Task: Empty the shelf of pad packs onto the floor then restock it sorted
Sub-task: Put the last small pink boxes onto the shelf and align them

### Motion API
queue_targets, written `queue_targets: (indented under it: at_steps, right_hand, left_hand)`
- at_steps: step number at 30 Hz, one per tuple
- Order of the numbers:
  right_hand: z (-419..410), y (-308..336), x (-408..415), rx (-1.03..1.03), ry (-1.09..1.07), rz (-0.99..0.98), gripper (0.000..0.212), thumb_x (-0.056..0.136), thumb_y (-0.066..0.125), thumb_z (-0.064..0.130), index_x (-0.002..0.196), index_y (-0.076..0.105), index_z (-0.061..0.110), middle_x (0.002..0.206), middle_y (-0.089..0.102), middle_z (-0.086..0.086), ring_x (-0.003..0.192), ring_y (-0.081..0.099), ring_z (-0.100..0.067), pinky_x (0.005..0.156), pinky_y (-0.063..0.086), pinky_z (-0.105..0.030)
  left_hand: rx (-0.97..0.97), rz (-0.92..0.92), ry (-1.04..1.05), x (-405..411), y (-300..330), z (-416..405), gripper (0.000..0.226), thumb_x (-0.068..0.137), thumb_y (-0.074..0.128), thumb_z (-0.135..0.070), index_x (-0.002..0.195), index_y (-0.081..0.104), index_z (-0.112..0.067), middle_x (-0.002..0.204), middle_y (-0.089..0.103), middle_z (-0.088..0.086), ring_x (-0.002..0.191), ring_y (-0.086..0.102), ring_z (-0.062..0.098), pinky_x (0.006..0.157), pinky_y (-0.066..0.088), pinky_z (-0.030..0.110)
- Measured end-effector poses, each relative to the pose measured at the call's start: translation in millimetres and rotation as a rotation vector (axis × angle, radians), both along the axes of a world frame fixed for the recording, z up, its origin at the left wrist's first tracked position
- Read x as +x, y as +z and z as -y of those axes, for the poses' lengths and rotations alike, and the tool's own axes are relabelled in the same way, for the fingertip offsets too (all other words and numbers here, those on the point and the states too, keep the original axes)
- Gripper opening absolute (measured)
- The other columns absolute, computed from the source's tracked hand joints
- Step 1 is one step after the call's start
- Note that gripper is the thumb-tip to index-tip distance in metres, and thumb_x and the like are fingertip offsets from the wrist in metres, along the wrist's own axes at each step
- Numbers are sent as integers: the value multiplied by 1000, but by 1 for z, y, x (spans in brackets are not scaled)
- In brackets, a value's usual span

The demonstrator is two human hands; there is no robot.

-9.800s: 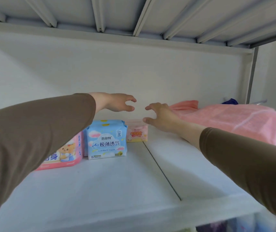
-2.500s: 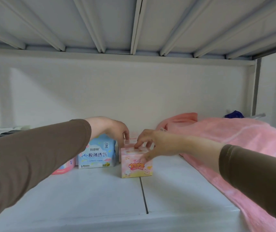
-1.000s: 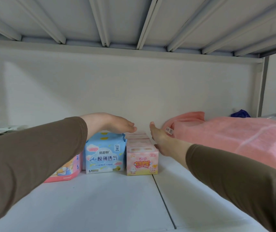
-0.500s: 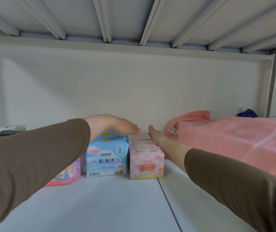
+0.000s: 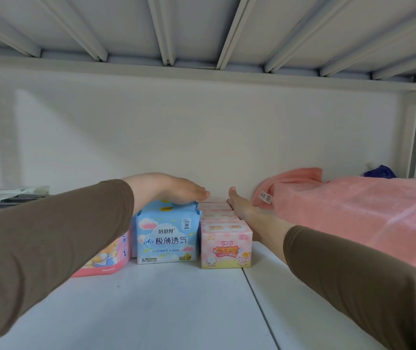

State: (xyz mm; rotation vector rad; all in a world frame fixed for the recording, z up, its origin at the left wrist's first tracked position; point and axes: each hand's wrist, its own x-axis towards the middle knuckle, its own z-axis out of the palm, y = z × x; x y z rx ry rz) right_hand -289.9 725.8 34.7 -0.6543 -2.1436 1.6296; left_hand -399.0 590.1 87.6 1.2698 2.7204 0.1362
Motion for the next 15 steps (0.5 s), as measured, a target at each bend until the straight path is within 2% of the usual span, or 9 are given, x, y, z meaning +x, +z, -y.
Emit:
queue_targets:
  at_steps: [2, 3, 6, 7, 9, 11, 13, 14, 15]
  right_hand:
    - [-3, -2, -1, -32, 5, -11, 64, 106, 19, 50, 139, 48, 2, 84, 59, 3, 62, 53, -7, 29, 33, -9]
    - [-4, -3, -1, -53, 8, -12, 65, 106, 20, 50, 139, 49, 2, 80, 58, 3, 61, 54, -8, 29, 33, -9]
    - [-5, -3, 3, -69, 43, -7, 66, 105, 22, 53, 135, 52, 3, 92, 66, 0, 67, 59, -11, 30, 36, -10]
    - [-6, -4, 4, -73, 56, -1, 66, 104, 23, 56, 132, 55, 5, 88, 67, 0, 64, 62, -11, 32, 38, -11]
    - [-6, -5, 5, -95, 54, 2, 62, 101, 25, 61, 111, 58, 10, 80, 64, 1, 58, 64, -11, 36, 41, -12]
    - [-6, -6, 3, -134, 18, -11, 57, 100, 27, 64, 102, 56, 14, 76, 62, 2, 54, 64, -11, 38, 42, -13]
    - [-8, -8, 0, -138, 39, 3, 60, 99, 28, 65, 105, 58, 13, 72, 61, 1, 45, 62, -10, 38, 42, -14]
    - [-8, -8, 0, -126, 52, 13, 62, 99, 28, 64, 112, 60, 13, 79, 64, -1, 46, 63, -10, 37, 40, -13]
    - [-11, -9, -2, -96, 62, 26, 65, 100, 27, 63, 123, 59, 12, 94, 69, -3, 55, 66, -11, 34, 39, -12]
  left_hand:
    - [18, 7, 0, 1, 2, 6, 61, 103, 25, -55, 156, 20, -27, 163, 15, -11, 151, 11, 14, 124, 8, 41]
    - [32, 15, -5, 2, 3, 9, 60, 103, 25, -54, 156, 20, -26, 163, 14, -12, 151, 12, 13, 124, 8, 39]
    - [76, 67, 10, 4, 10, 26, 60, 103, 26, -54, 157, 18, -29, 163, 13, -15, 151, 12, 12, 123, 10, 36]
    - [80, 96, 30, 2, 12, 32, 61, 101, 27, -59, 156, 20, -33, 162, 14, -15, 150, 13, 12, 123, 12, 38]
    - [65, 177, 60, 2, 17, 44, 67, 93, 34, -71, 152, 30, -39, 157, 25, -18, 147, 23, 12, 121, 20, 43]
    - [4, 206, 45, 6, 20, 53, 70, 84, 46, -77, 142, 46, -38, 145, 42, -20, 137, 38, 11, 117, 29, 41]
    - [-67, 160, 2, 8, 19, 57, 69, 80, 55, -76, 132, 58, -30, 132, 60, -14, 123, 55, 11, 106, 44, 34]
    - [-86, 143, -16, 8, 18, 58, 65, 78, 57, -75, 125, 62, -30, 120, 68, -12, 111, 63, 10, 91, 52, 28]
    - [-97, 137, -25, 8, 17, 59, 60, 78, 57, -75, 120, 65, -32, 110, 72, -12, 100, 67, 8, 76, 54, 23]
